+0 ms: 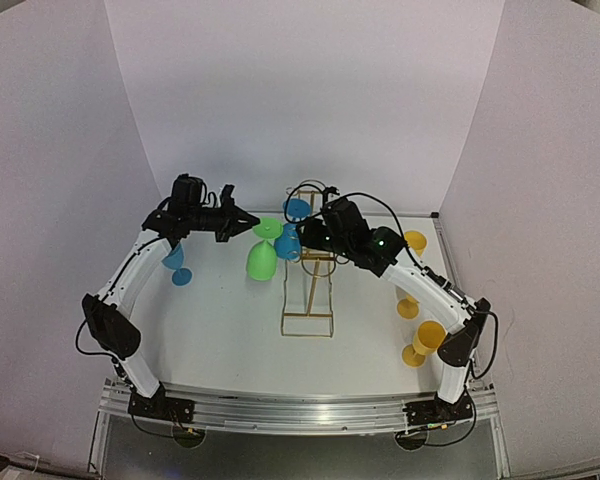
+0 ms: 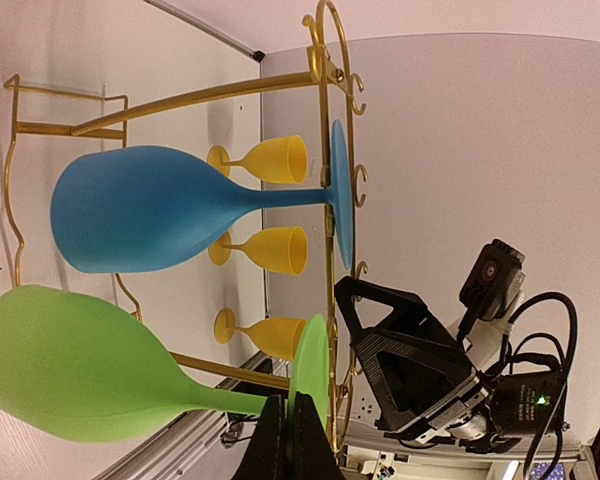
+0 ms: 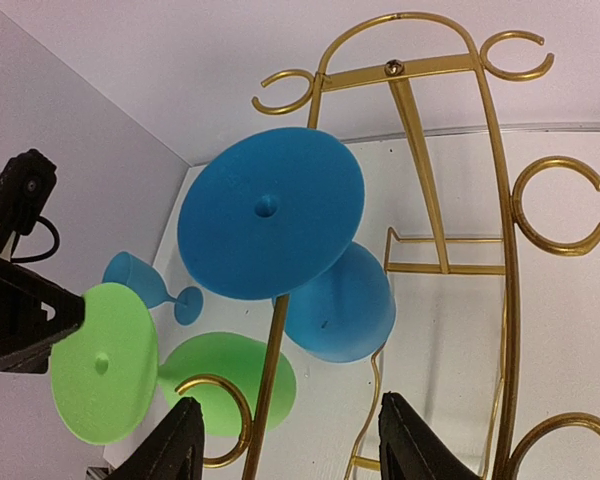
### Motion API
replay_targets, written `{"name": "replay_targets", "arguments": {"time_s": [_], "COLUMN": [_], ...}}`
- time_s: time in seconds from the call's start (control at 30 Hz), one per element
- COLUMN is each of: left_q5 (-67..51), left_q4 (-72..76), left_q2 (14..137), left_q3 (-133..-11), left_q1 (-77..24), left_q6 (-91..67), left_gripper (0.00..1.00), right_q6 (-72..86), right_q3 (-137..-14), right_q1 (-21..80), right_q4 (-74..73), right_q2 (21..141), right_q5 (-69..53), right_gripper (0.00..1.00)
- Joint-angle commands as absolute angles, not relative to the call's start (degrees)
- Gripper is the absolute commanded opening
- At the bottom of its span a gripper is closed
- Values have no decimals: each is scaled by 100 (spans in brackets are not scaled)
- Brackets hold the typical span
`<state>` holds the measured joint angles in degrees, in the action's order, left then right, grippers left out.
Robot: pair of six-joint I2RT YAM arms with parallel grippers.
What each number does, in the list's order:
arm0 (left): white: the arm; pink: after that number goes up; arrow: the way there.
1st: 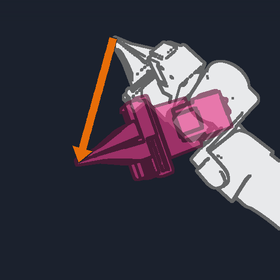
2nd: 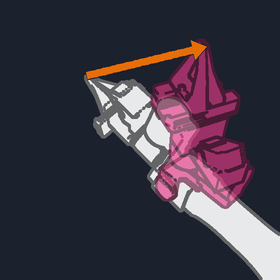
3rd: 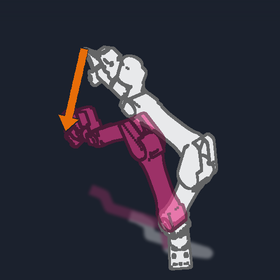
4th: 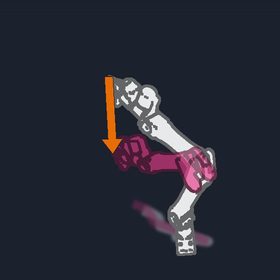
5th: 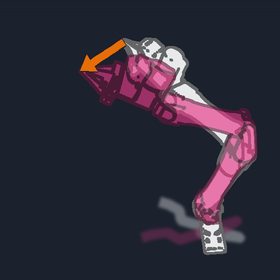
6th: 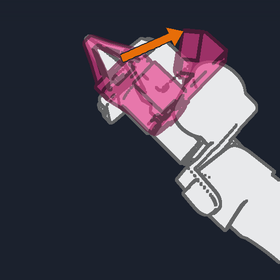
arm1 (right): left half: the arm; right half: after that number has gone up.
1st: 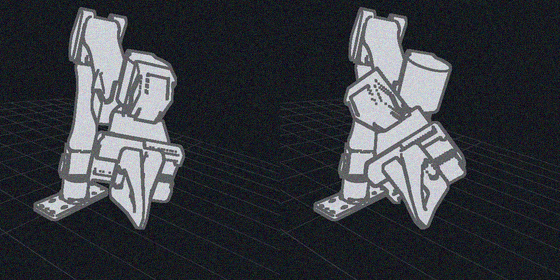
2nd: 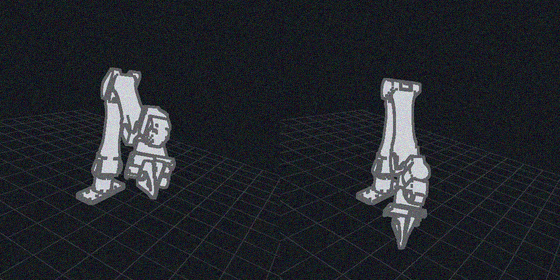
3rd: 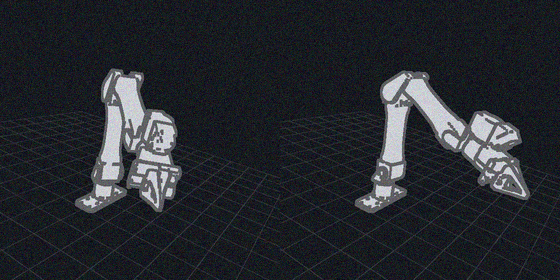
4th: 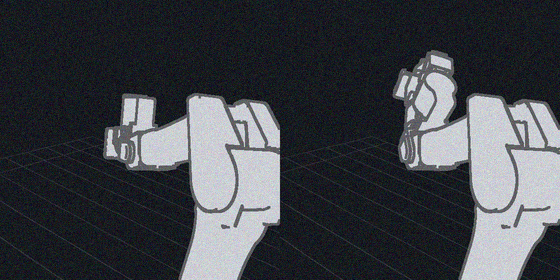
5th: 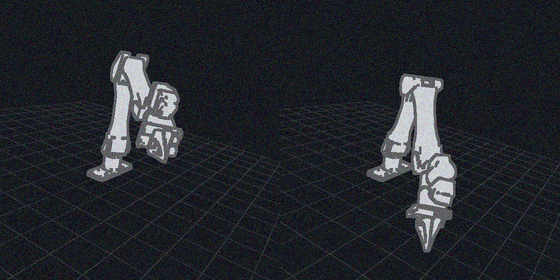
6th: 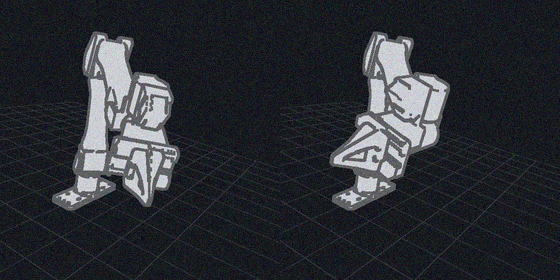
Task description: Take the wine glass off the wine glass rack
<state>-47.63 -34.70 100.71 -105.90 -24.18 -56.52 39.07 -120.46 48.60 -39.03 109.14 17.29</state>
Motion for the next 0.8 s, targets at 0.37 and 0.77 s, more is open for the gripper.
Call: {"name": "replay_targets", "arguments": {"time_s": [0.37,0.77], "left_q5": [-2797,-570], "left_q4": [-5107,-1386], "left_q2": [8742,4583], "left_q3": [-10408,-4516], "left_q1": [-2471,-3450], "left_q6": [-943,7831], "left_gripper": [0,0], "right_q6": [3809,2971], "right_q3": [-12288,-12981], "right_q1": [4841,5120], "right_q4": [-4030,-4042], "right_q2": [10676,10808], "right_q5": [1511,1120], "right_gripper": [55,57]}}
